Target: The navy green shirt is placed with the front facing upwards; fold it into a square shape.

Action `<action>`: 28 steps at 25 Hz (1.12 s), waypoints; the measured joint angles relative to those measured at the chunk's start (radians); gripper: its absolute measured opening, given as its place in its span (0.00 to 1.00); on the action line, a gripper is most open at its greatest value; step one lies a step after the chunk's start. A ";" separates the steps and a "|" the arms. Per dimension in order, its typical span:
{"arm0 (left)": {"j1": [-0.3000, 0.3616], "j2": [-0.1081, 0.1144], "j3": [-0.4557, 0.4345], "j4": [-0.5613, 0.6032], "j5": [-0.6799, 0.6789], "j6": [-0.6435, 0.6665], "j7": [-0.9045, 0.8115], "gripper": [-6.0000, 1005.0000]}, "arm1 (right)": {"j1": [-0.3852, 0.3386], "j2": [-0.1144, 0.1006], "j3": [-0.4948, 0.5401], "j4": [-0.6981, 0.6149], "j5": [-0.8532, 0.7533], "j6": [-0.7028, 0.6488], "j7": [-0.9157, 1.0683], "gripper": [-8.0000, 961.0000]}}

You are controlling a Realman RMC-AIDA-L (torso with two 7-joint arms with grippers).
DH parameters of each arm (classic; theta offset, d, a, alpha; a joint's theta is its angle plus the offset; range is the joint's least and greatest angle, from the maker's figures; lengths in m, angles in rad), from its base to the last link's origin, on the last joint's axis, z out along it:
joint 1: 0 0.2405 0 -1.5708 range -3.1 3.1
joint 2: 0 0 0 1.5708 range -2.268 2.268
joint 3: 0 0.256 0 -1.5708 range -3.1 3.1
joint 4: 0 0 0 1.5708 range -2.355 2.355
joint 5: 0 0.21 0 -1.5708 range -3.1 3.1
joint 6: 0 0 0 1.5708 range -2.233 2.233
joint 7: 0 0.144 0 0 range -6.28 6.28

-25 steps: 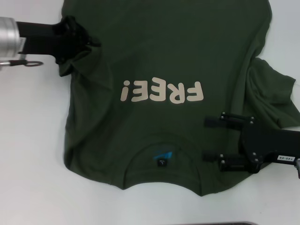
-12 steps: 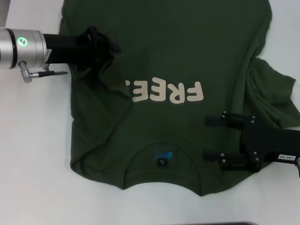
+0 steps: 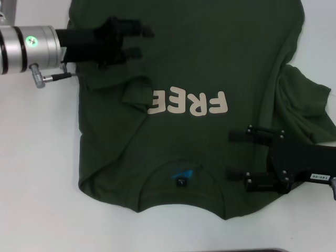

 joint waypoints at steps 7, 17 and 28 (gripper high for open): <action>0.067 0.084 0.088 -0.013 0.006 0.016 -0.079 0.67 | -0.003 -0.001 0.002 0.000 0.002 0.001 0.000 0.92; 0.137 0.095 0.204 -0.105 0.017 -0.030 -0.154 0.90 | 0.003 -0.002 0.002 0.000 0.001 0.023 0.021 0.92; 0.122 0.064 0.238 -0.101 0.059 -0.131 -0.164 0.90 | 0.001 0.000 0.002 0.000 0.001 0.025 0.026 0.92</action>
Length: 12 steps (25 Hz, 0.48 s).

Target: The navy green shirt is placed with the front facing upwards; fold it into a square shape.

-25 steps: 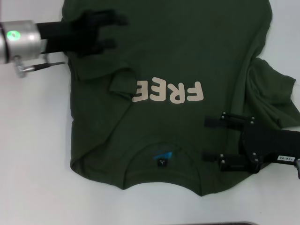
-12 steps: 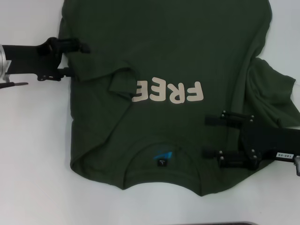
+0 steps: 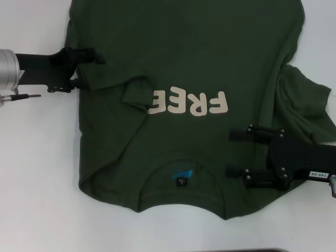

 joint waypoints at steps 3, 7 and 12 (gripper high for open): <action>-0.004 -0.004 0.004 0.000 0.008 -0.016 -0.004 0.90 | 0.000 -0.001 0.000 0.000 0.000 0.001 0.000 0.92; -0.008 -0.009 0.008 0.001 0.009 -0.029 -0.004 0.90 | 0.000 -0.001 0.000 0.000 -0.001 0.001 0.000 0.92; -0.022 -0.019 0.020 0.015 0.009 -0.059 -0.003 0.90 | 0.000 -0.001 0.000 0.000 -0.001 0.001 0.000 0.92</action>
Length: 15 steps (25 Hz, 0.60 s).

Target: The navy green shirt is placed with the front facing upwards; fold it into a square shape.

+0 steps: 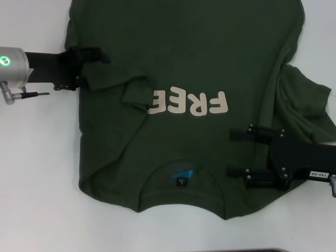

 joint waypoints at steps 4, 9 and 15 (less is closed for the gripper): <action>-0.017 -0.010 -0.010 0.006 -0.011 -0.004 0.006 0.90 | -0.003 0.000 0.000 0.000 0.000 0.000 0.000 0.92; -0.023 -0.017 -0.067 -0.001 -0.198 0.104 0.098 0.90 | -0.005 0.000 0.000 0.000 0.000 0.001 0.000 0.92; -0.009 0.000 -0.084 0.007 -0.288 0.165 0.144 0.90 | -0.002 0.001 0.000 0.000 0.000 0.001 0.000 0.92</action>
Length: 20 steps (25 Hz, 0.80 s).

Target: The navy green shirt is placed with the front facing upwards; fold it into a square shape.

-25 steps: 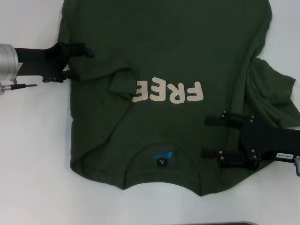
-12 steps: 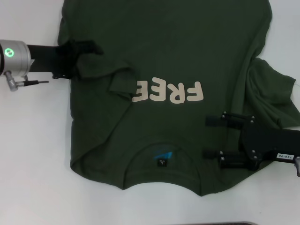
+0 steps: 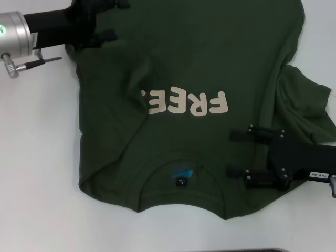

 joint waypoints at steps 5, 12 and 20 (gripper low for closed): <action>0.021 0.016 0.002 0.003 0.001 0.016 -0.002 0.90 | 0.006 0.000 -0.002 0.000 0.000 0.004 0.000 0.92; 0.045 0.045 0.006 0.005 0.003 0.069 0.005 0.90 | 0.008 0.000 -0.007 0.000 0.001 0.008 0.000 0.92; 0.054 0.095 0.060 -0.016 0.040 0.333 0.337 0.90 | 0.025 -0.004 -0.006 -0.017 0.002 -0.016 0.132 0.92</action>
